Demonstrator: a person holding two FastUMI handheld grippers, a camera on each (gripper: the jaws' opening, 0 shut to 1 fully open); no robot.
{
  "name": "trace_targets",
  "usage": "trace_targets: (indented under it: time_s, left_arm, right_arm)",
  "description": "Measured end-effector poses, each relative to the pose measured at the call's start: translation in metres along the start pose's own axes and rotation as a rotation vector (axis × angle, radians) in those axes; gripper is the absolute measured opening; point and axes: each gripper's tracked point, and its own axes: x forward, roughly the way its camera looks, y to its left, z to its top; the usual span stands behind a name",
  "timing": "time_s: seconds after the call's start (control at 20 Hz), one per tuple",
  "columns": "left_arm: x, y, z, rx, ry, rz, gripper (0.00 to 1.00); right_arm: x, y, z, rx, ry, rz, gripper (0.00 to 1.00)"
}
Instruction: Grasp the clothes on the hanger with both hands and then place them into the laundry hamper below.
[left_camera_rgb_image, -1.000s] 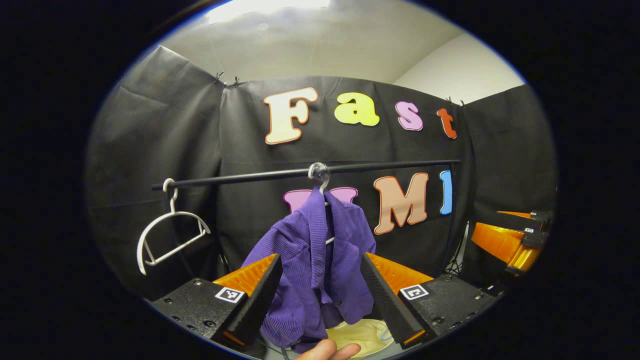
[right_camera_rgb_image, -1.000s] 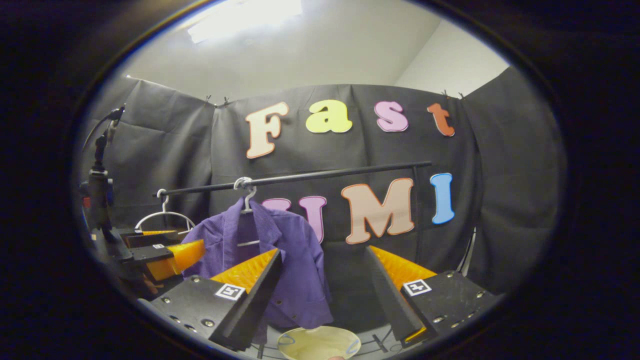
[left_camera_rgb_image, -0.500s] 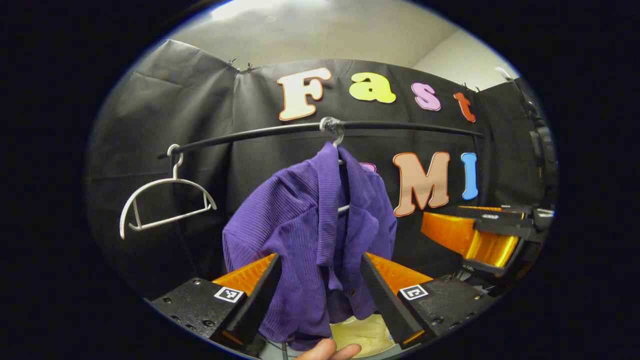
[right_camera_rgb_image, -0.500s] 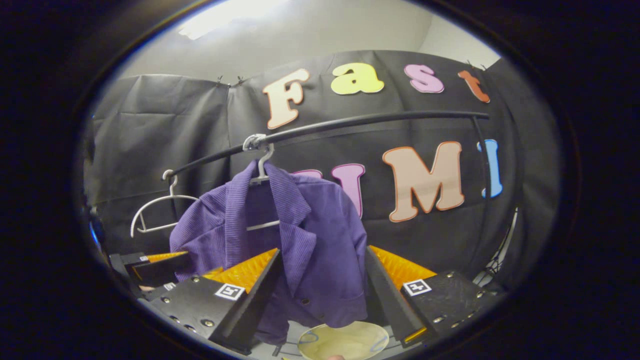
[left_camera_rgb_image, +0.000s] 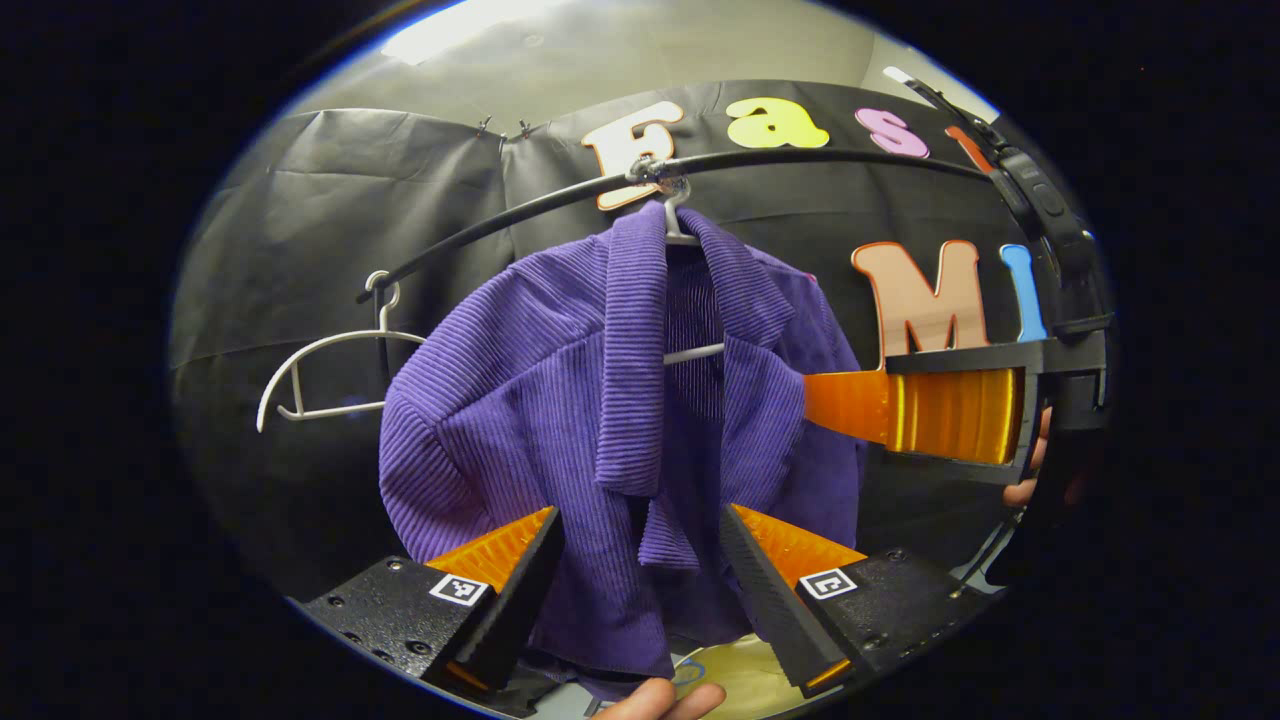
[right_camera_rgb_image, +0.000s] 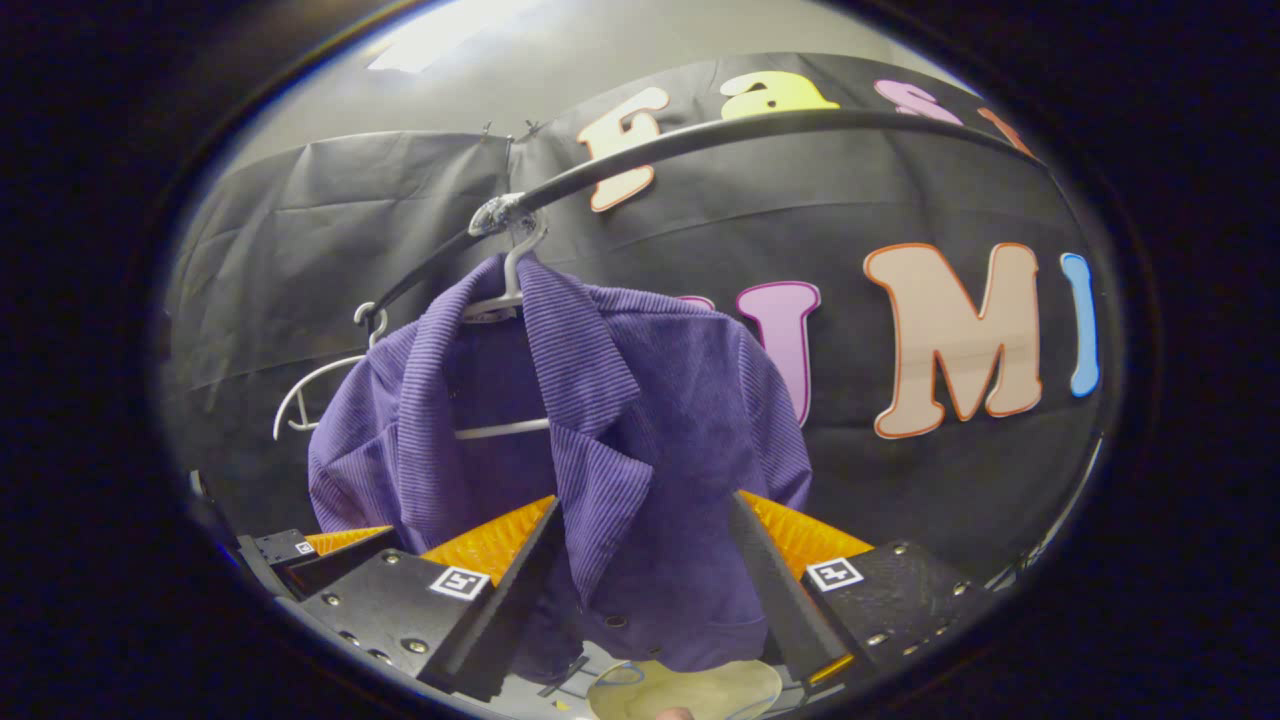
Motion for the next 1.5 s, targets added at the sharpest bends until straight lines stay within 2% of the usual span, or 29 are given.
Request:
trace_targets:
  time_s: [0.1,0.15,0.2,0.3,0.5,0.55,0.7,0.75,0.9,1.05,1.1,1.15,1.2,1.25,1.35,1.4,1.45,1.5]
  left_arm:
    - [0.006,-0.019,-0.012,-0.044,0.037,-0.009,1.0]
    - [0.008,-0.027,-0.018,-0.056,0.06,-0.01,0.96]
    - [0.01,-0.031,-0.02,-0.053,0.063,-0.003,0.97]
    - [0.019,-0.03,-0.02,-0.032,0.048,0.034,0.93]
    - [0.036,-0.013,-0.027,-0.051,0.064,0.101,0.95]
    - [0.043,-0.002,-0.029,-0.057,0.078,0.13,0.91]
    - [0.061,0.017,-0.016,-0.046,0.031,0.118,0.84]
    - [0.064,0.02,-0.014,-0.039,0.029,0.102,0.74]
    - [0.064,0.025,-0.012,-0.021,0.051,0.047,0.47]
    - [0.062,0.041,-0.008,0.014,0.051,0.07,0.19]
    - [0.056,0.048,-0.005,0.033,0.049,0.081,0.15]
    - [0.053,0.05,-0.002,0.037,0.039,0.069,0.09]
    - [0.05,0.052,0.003,0.037,0.032,0.054,0.11]
    - [0.044,0.054,0.005,0.038,0.034,0.041,0.08]
    - [0.033,0.054,0.01,0.038,0.072,0.001,0.06]
    - [0.028,0.052,0.014,0.017,0.086,-0.031,0.05]
    - [0.02,0.048,0.019,-0.013,0.097,-0.069,0.05]
    - [0.012,0.047,0.026,-0.032,0.103,-0.091,0.02]
  right_arm:
    - [0.016,0.0,-0.001,-0.003,0.004,0.046,0.99]
    - [0.022,-0.002,-0.001,-0.003,0.006,0.061,0.99]
    - [0.027,-0.006,0.0,-0.001,0.007,0.068,0.99]
    - [0.036,-0.007,0.0,0.028,0.011,0.095,0.99]
    - [0.056,0.01,-0.009,0.087,0.046,0.134,0.99]
    - [0.058,0.013,-0.006,0.091,0.046,0.139,0.99]
    - [0.066,0.022,-0.001,0.082,0.05,0.147,0.99]
    - [0.066,0.027,-0.001,0.078,0.05,0.158,1.0]
    - [0.063,0.041,0.006,0.082,0.018,0.152,0.46]
    - [0.065,0.055,-0.003,0.1,0.082,0.176,0.47]
    - [0.069,0.058,-0.009,0.111,0.109,0.181,0.56]
    - [0.06,0.05,-0.007,0.135,0.134,0.148,0.33]
    - [0.057,0.048,-0.006,0.182,0.155,0.145,0.1]
    - [0.055,0.049,-0.009,0.227,0.182,0.136,0.1]
    - [0.047,0.037,-0.011,0.294,0.234,0.044,0.1]
    - [0.043,0.036,-0.007,0.297,0.236,0.024,0.1]
    - [0.033,0.044,-0.006,0.271,0.23,0.04,0.09]
    - [0.031,0.044,-0.006,0.234,0.223,0.027,0.18]
